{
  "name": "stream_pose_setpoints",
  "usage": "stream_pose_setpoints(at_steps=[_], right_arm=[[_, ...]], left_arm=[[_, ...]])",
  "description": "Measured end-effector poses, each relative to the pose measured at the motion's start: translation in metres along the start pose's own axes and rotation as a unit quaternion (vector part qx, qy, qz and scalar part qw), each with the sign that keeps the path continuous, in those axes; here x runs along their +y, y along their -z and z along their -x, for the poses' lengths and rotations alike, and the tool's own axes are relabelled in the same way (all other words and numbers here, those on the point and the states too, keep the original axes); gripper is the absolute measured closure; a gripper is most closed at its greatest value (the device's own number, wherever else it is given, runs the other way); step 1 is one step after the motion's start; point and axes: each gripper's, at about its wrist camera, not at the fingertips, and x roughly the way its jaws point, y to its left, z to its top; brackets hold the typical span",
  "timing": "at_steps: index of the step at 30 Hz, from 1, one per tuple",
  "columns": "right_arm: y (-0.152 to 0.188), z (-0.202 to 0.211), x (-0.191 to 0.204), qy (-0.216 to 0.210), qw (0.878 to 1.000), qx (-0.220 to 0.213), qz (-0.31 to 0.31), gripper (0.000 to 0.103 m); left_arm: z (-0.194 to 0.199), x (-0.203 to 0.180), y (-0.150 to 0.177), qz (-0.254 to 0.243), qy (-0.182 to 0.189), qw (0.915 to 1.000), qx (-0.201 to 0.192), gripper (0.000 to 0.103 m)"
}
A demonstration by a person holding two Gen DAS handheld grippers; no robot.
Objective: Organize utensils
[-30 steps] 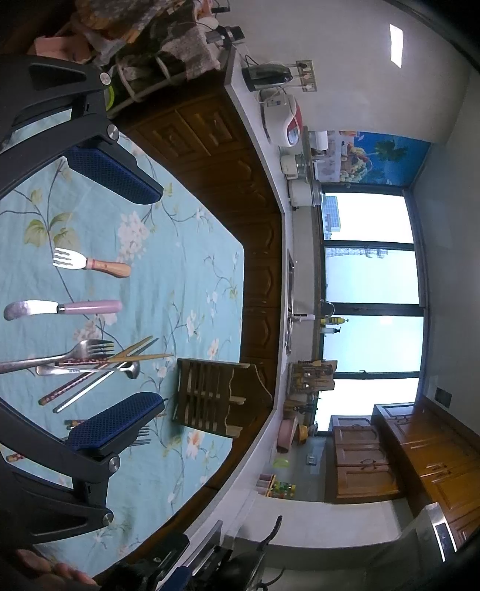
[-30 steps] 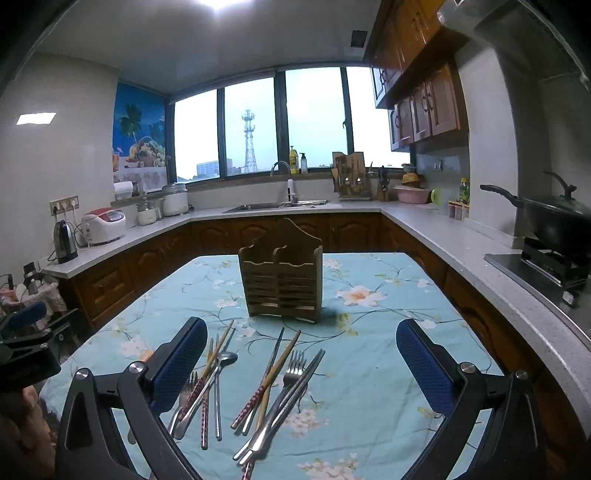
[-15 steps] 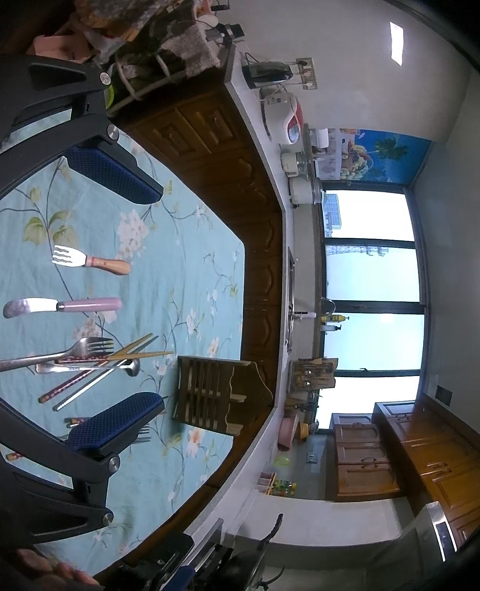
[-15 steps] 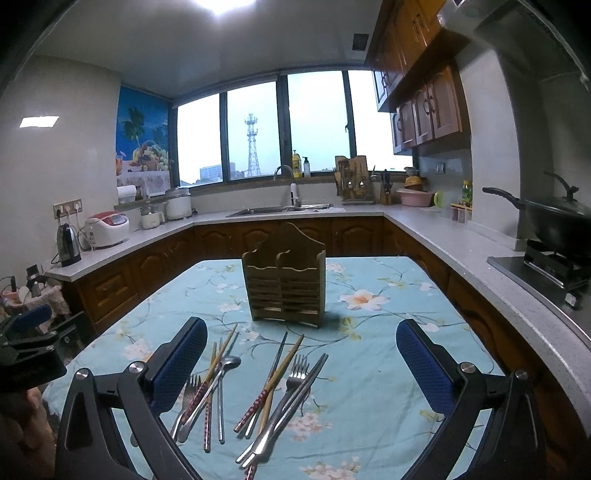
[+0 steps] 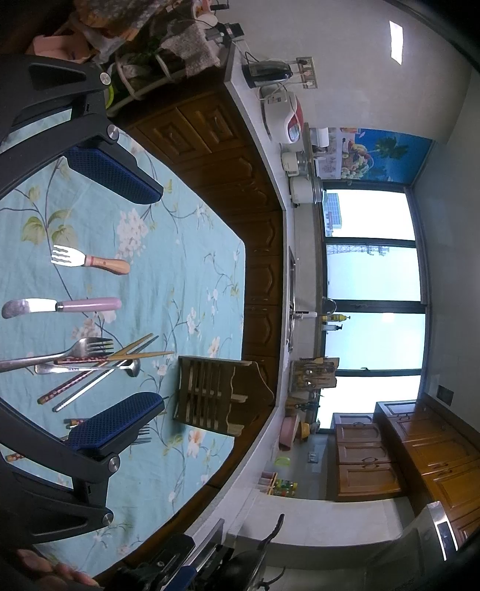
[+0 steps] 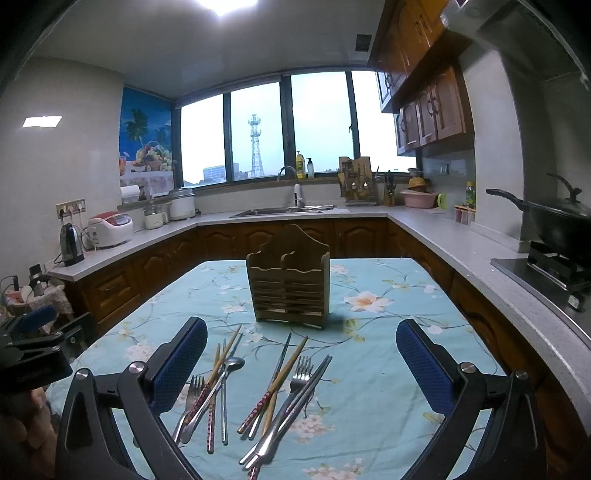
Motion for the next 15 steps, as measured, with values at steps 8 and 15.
stream_pose_setpoints(at_steps=[8,15], right_arm=[[0.0005,-0.0010,0.0015,0.000,1.000,0.000,0.001,0.000],[0.0012,-0.0033,0.0020,-0.003,1.000,0.002,0.001,0.000]], left_arm=[[-0.0027,-0.0007,0.0002,-0.001,0.000,1.0000,0.003,0.001],[-0.0076,-0.0022,-0.0003,-0.003,0.000,1.0000,0.008,0.001]])
